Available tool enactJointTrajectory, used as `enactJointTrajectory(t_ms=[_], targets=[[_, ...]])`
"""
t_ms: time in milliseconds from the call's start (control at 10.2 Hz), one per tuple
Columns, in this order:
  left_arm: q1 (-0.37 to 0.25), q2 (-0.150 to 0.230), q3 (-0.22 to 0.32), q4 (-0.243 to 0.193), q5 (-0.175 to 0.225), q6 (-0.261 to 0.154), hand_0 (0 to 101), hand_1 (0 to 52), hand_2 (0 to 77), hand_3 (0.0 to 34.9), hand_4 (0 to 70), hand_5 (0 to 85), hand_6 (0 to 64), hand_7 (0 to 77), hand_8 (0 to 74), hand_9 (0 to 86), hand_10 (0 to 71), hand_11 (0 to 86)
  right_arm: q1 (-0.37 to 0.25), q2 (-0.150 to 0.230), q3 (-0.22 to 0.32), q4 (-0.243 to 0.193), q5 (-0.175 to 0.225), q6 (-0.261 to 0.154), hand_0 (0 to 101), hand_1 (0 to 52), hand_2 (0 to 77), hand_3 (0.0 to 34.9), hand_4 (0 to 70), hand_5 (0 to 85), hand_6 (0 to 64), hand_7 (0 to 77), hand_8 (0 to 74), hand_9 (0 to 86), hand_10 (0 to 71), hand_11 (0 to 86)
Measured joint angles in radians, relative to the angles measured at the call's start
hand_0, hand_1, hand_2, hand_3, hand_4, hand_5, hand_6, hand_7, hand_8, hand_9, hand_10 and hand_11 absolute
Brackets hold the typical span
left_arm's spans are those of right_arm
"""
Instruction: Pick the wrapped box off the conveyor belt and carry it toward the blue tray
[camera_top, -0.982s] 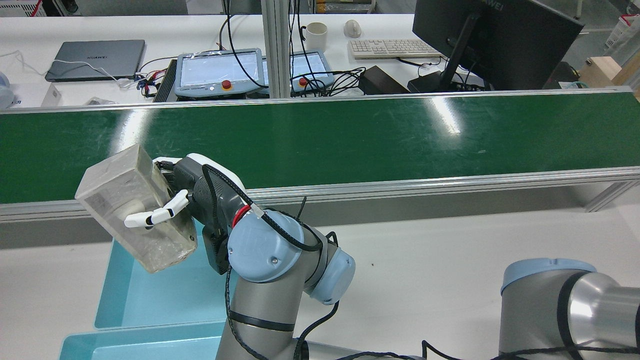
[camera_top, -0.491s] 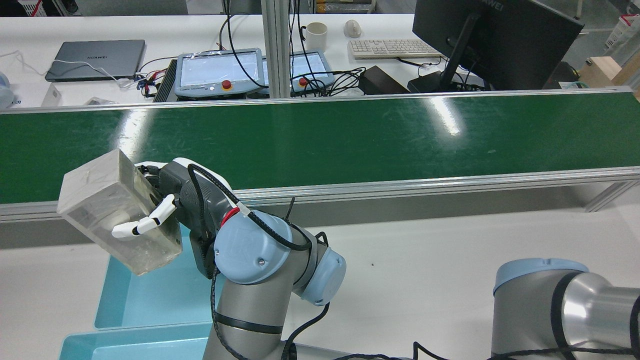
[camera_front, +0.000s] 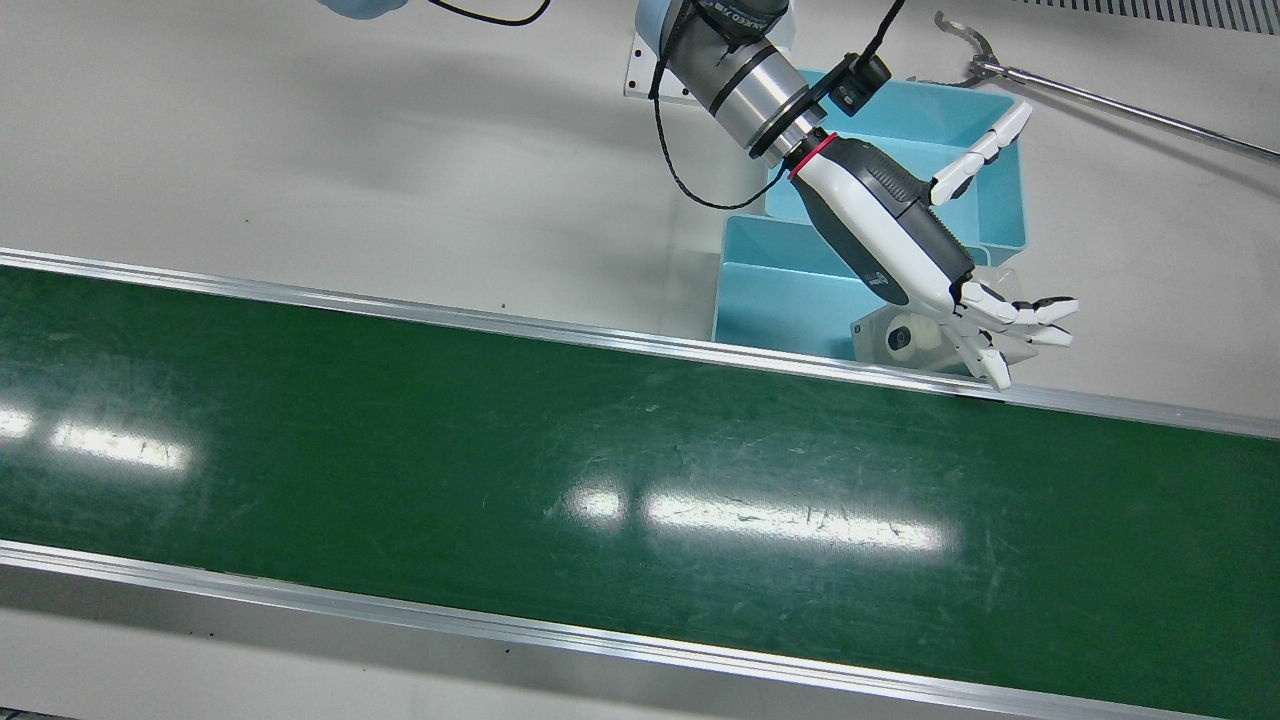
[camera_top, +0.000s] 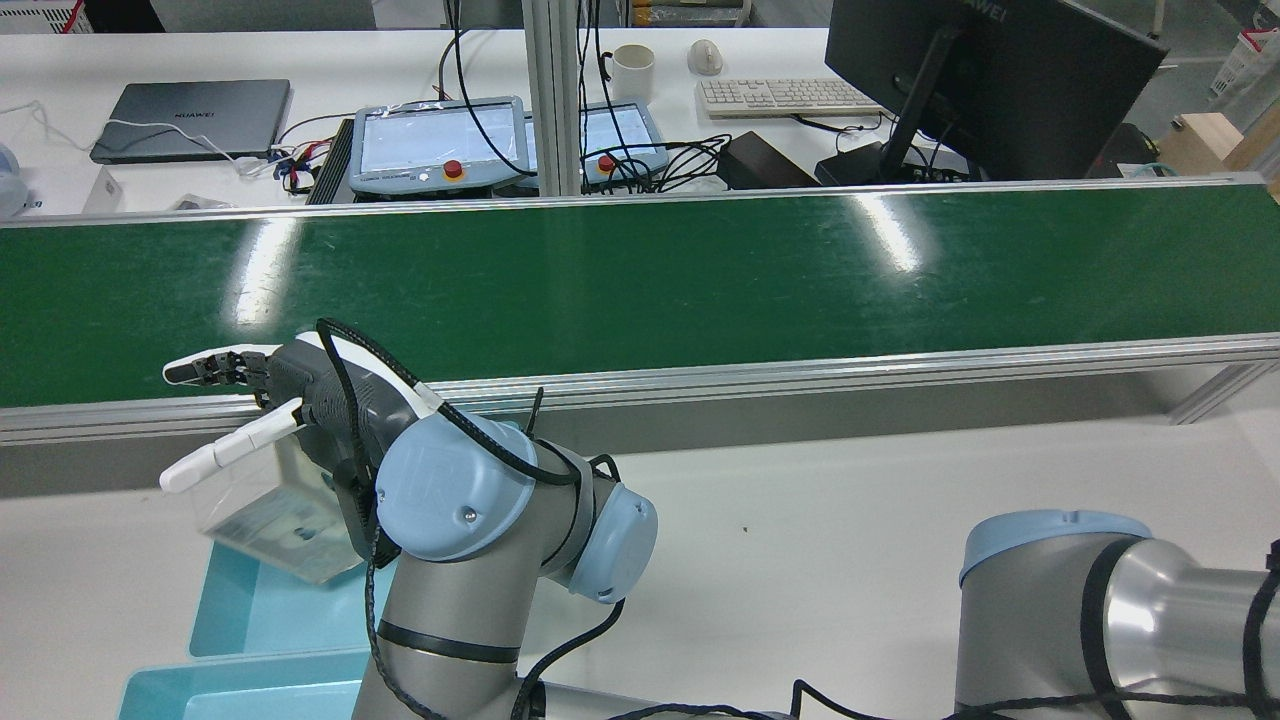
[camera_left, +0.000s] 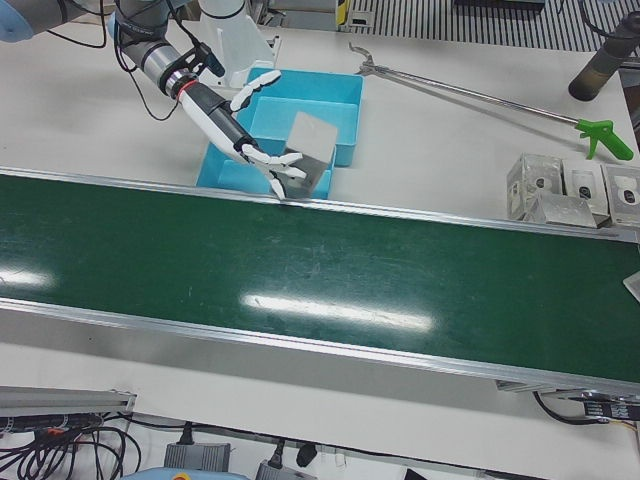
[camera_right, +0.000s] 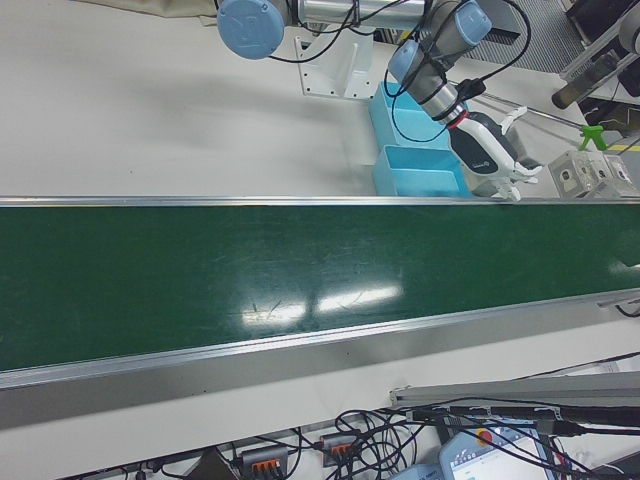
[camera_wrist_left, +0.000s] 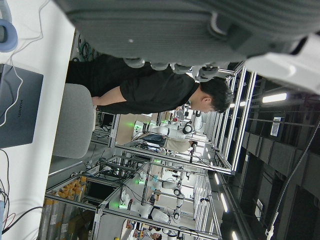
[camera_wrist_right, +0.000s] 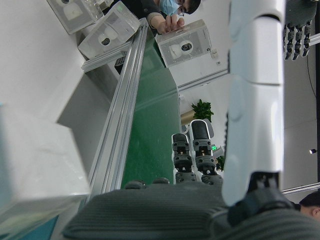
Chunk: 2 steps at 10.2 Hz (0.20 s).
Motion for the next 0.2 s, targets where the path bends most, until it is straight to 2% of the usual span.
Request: enactJointTrajectory(t_ms=[196], targets=[[0.0, 0.0, 0.0, 0.0, 0.0, 0.0, 0, 0.0, 0.5, 0.0, 0.0, 1.1, 0.5, 0.5, 0.5, 0.5, 0.5, 0.5, 0.011, -0.011, 0.047, -0.002, 0.011, 0.002, 50, 12.5, 2.2, 0.0, 13.1, 25.1, 5.5, 10.9, 0.0, 0.5, 0.0, 0.5]])
